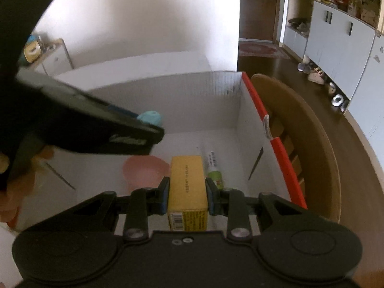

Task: Organize rigid objects
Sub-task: 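Carry the teal sharpener and yellow box into the red box with both tools, then open left tool releasing the sharpener while right tool releases the yellow box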

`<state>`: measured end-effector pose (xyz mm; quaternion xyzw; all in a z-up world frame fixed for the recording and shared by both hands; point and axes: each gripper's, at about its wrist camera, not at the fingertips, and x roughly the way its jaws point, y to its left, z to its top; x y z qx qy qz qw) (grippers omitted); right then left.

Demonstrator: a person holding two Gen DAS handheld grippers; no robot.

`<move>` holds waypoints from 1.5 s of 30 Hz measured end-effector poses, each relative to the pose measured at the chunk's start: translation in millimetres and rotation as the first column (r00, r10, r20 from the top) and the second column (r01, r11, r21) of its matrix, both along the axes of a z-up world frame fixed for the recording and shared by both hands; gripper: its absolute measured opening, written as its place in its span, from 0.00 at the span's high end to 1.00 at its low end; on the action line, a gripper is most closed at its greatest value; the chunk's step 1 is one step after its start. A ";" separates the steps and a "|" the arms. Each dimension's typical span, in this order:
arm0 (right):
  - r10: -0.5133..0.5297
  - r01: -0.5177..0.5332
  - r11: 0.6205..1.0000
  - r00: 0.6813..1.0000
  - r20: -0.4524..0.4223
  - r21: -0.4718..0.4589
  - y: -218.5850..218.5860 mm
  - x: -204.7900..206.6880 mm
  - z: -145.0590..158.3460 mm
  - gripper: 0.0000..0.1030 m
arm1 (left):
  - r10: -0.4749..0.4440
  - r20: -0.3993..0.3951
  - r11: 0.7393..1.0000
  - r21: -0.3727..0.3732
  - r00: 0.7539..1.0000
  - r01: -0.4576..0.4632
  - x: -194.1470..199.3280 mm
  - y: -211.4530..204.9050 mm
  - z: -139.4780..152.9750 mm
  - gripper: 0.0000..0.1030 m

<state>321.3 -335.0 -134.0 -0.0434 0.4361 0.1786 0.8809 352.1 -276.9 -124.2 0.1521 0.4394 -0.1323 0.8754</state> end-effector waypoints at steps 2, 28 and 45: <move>0.003 -0.004 1.000 1.000 -0.014 -0.004 2.3 3.6 -5.9 0.73 | 0.002 -0.013 1.000 0.002 1.000 -0.002 8.0 -3.5 -7.2 0.69; 0.007 -0.013 0.999 0.994 -0.108 -0.053 17.8 6.1 -22.4 0.71 | 0.028 -0.203 0.999 0.020 0.979 -0.025 57.3 -18.4 -58.3 0.69; -0.031 0.035 0.999 0.993 -0.110 0.037 -7.6 13.8 -10.0 0.47 | 0.045 -0.185 0.999 -0.019 0.982 -0.050 47.5 9.2 -34.7 0.68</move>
